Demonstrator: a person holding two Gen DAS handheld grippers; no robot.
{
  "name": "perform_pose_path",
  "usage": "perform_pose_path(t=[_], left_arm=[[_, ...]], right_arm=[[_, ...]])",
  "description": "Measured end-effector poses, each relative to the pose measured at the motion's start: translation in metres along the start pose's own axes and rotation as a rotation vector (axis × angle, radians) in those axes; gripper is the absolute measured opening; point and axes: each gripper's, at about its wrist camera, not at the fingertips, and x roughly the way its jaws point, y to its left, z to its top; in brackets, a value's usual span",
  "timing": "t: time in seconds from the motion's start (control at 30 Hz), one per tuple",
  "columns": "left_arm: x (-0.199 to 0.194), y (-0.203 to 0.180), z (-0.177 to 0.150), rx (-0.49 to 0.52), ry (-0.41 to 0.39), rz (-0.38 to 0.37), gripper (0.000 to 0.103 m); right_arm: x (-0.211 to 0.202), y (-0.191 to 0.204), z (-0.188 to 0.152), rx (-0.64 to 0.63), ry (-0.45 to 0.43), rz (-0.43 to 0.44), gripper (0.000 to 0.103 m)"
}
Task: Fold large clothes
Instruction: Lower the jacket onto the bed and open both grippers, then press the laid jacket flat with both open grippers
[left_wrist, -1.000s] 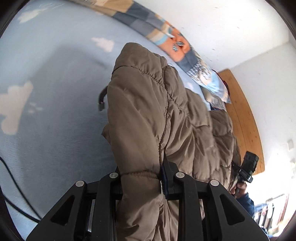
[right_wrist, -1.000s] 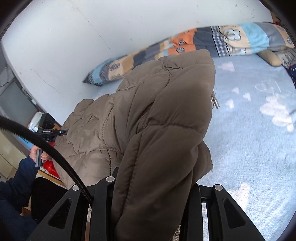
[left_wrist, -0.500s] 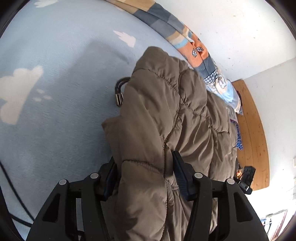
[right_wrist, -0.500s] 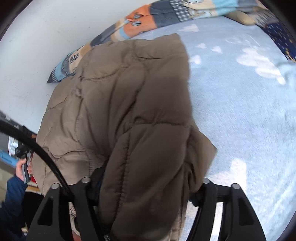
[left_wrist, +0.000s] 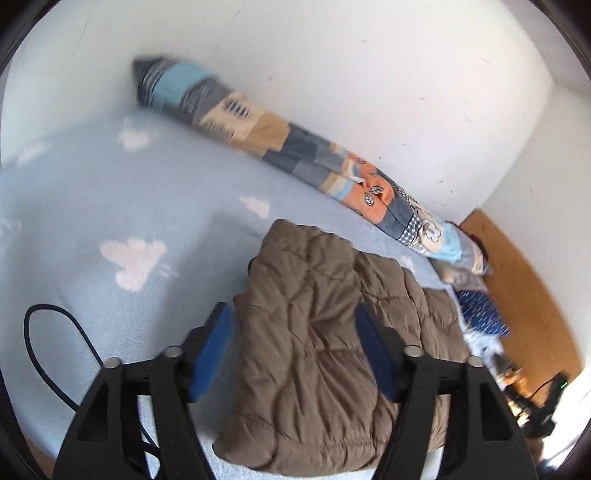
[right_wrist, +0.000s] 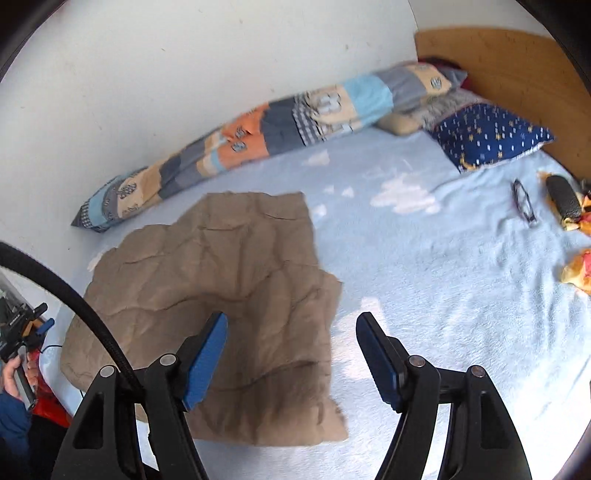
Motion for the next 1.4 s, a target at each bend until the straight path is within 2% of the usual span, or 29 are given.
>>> perform_pose_path(t=[0.13, 0.23, 0.3, 0.4, 0.47, 0.53, 0.63, 0.83, 0.93, 1.07, 1.27, 1.4], left_arm=[[-0.025, -0.062, -0.045, 0.182, -0.027, 0.054, 0.082], [-0.024, -0.103, -0.077, 0.299, 0.014, 0.090, 0.083], [-0.018, -0.123, -0.094, 0.338, 0.056, 0.107, 0.083], [-0.009, -0.138, -0.112, 0.348, 0.074, 0.127, 0.083], [-0.001, -0.137, -0.113, 0.325, 0.067, 0.151, 0.083], [0.006, -0.134, -0.111, 0.300, 0.046, 0.198, 0.083], [0.024, -0.124, -0.105, 0.243, 0.066, 0.246, 0.083], [0.060, -0.125, -0.115, 0.338, 0.113, 0.349, 0.090], [0.072, -0.119, -0.117, 0.324, 0.143, 0.349, 0.093], [0.086, -0.114, -0.119, 0.331, 0.164, 0.351, 0.098], [0.086, -0.118, -0.123, 0.344, 0.140, 0.376, 0.099], [0.081, -0.120, -0.124, 0.333, 0.120, 0.378, 0.099]], right_arm=[[-0.003, 0.045, -0.028, -0.061, -0.013, 0.014, 0.075], [0.004, 0.080, -0.046, -0.099, -0.017, 0.027, 0.073], [0.009, 0.096, -0.056, -0.105, -0.011, 0.063, 0.072], [0.012, 0.121, -0.066, -0.128, -0.027, 0.051, 0.073], [0.016, 0.133, -0.069, -0.121, -0.018, 0.037, 0.073], [0.022, 0.142, -0.072, -0.136, -0.019, -0.034, 0.073], [0.041, 0.151, -0.074, -0.155, 0.031, -0.036, 0.072], [0.076, 0.145, -0.070, -0.127, 0.075, -0.059, 0.073], [0.104, 0.138, -0.072, -0.137, 0.140, -0.064, 0.075], [0.122, 0.134, -0.073, -0.132, 0.167, -0.062, 0.076], [0.123, 0.139, -0.073, -0.157, 0.158, -0.086, 0.077], [0.111, 0.145, -0.077, -0.153, 0.118, -0.088, 0.077]])
